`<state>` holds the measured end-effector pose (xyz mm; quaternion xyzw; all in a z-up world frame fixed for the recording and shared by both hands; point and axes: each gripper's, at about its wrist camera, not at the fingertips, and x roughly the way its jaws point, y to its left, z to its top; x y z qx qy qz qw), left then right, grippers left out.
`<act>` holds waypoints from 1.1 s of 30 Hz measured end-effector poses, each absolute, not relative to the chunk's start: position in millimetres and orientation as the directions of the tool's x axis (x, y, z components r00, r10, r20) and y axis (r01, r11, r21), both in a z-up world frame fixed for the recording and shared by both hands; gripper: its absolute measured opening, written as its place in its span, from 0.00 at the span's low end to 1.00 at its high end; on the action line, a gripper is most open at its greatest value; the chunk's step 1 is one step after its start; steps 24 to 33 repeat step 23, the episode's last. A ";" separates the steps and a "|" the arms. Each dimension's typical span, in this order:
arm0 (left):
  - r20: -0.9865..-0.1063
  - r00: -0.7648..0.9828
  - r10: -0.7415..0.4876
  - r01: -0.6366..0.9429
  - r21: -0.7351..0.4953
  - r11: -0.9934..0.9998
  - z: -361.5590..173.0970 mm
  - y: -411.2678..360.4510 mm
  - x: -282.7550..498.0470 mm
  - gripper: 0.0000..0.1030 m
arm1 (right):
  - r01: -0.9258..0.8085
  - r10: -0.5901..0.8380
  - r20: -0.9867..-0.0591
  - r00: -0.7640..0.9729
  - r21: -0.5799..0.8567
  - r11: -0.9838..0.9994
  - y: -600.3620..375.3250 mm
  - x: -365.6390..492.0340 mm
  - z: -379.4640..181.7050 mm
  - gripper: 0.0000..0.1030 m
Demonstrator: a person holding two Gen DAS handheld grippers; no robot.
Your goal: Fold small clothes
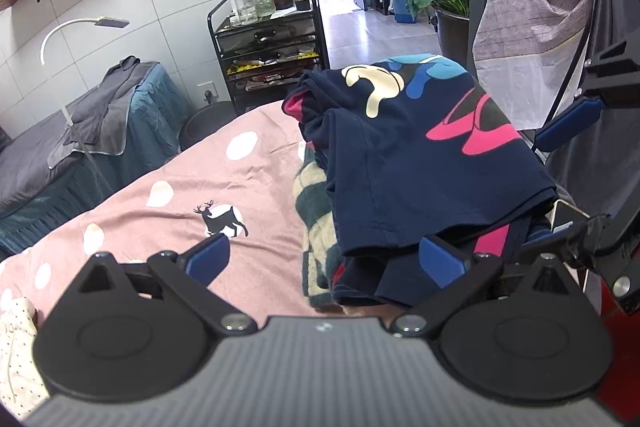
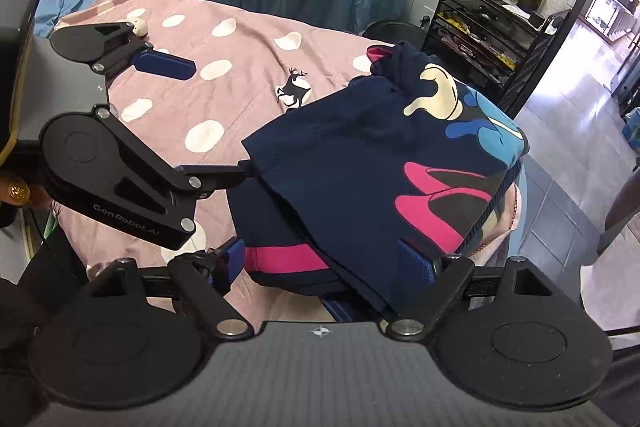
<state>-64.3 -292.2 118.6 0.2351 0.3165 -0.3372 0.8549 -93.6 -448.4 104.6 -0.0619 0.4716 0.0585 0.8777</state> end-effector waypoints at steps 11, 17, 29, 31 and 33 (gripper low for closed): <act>-0.685 0.582 -0.438 0.737 0.217 0.641 119.0 -294.1 -69.7 1.00 | -0.158 0.039 -0.842 0.539 -0.055 0.986 -448.1 -94.2 102.0 1.00; -0.664 0.594 -0.454 0.734 0.217 0.643 120.0 -291.8 -72.1 1.00 | -0.154 0.038 -0.845 0.534 -0.053 0.987 -449.2 -92.7 100.3 1.00; -0.687 0.581 -0.436 0.729 0.201 0.655 119.3 -292.3 -66.8 1.00 | -0.153 0.034 -0.850 0.526 -0.055 0.987 -449.4 -91.9 98.8 1.00; -0.687 0.581 -0.436 0.729 0.201 0.655 119.3 -292.3 -66.8 1.00 | -0.153 0.034 -0.850 0.526 -0.055 0.987 -449.4 -91.9 98.8 1.00; -0.687 0.581 -0.436 0.729 0.201 0.655 119.3 -292.3 -66.8 1.00 | -0.153 0.034 -0.850 0.526 -0.055 0.987 -449.4 -91.9 98.8 1.00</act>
